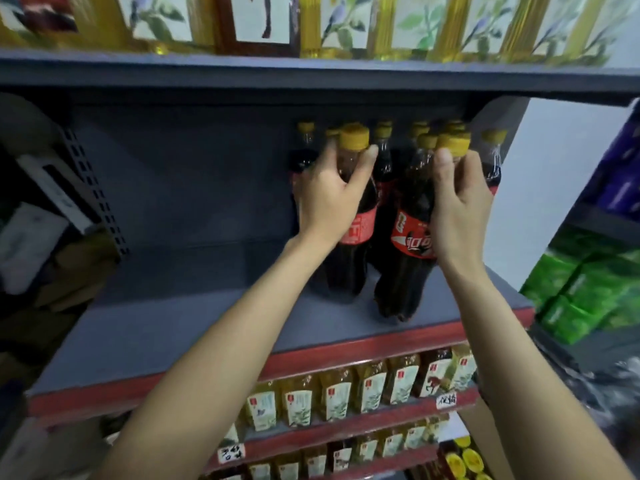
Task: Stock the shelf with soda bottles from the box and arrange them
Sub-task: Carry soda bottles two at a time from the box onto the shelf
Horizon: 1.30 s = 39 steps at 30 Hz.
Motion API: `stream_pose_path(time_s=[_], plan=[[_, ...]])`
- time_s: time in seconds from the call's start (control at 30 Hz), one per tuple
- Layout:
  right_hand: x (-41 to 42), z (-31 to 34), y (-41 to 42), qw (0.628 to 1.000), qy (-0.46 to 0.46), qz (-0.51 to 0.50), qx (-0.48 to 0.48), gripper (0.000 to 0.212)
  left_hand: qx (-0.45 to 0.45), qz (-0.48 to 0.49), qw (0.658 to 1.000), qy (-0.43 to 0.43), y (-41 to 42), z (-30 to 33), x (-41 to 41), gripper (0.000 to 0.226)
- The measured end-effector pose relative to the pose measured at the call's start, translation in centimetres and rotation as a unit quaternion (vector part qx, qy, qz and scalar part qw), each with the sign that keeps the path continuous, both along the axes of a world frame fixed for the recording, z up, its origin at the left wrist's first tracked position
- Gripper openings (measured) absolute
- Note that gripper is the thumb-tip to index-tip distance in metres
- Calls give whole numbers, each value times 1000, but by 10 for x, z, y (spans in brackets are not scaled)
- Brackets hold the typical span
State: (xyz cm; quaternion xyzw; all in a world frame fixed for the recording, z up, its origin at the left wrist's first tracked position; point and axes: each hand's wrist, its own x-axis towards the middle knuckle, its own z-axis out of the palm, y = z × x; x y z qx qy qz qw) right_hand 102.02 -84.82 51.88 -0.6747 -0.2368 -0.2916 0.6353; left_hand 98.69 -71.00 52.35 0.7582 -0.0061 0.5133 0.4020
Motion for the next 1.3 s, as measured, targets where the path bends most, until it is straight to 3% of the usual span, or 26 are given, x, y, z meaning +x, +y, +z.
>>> stream_pose_path(time_s=[0.17,0.3,0.47,0.6,0.73,0.83,0.93,1.07,1.3], plan=[[44,-10,-21,999,5,-30,-40,23,10,83,993,84,-12,-9,58,50],[72,-13,-30,997,12,-49,-61,28,-11,82,994,69,-16,-20,79,79],[94,-19,-32,999,17,-42,-29,18,-57,75,994,51,-22,-22,94,51],[97,-27,-35,997,-6,-57,-51,45,-60,53,997,14,-27,-27,91,53],[83,-49,-40,993,-19,-66,-92,60,-21,45,996,68,-26,-40,84,64],[67,-64,-43,988,-45,-97,-114,65,9,47,991,127,-23,-43,75,71],[39,-69,-43,982,-106,-116,-100,52,21,40,989,141,-27,-41,55,66],[1,-69,-28,976,-187,-39,-100,29,-9,41,995,90,-28,-44,-1,43],[-115,-90,41,966,-157,207,-9,13,-45,142,989,-6,7,-87,-175,18]])
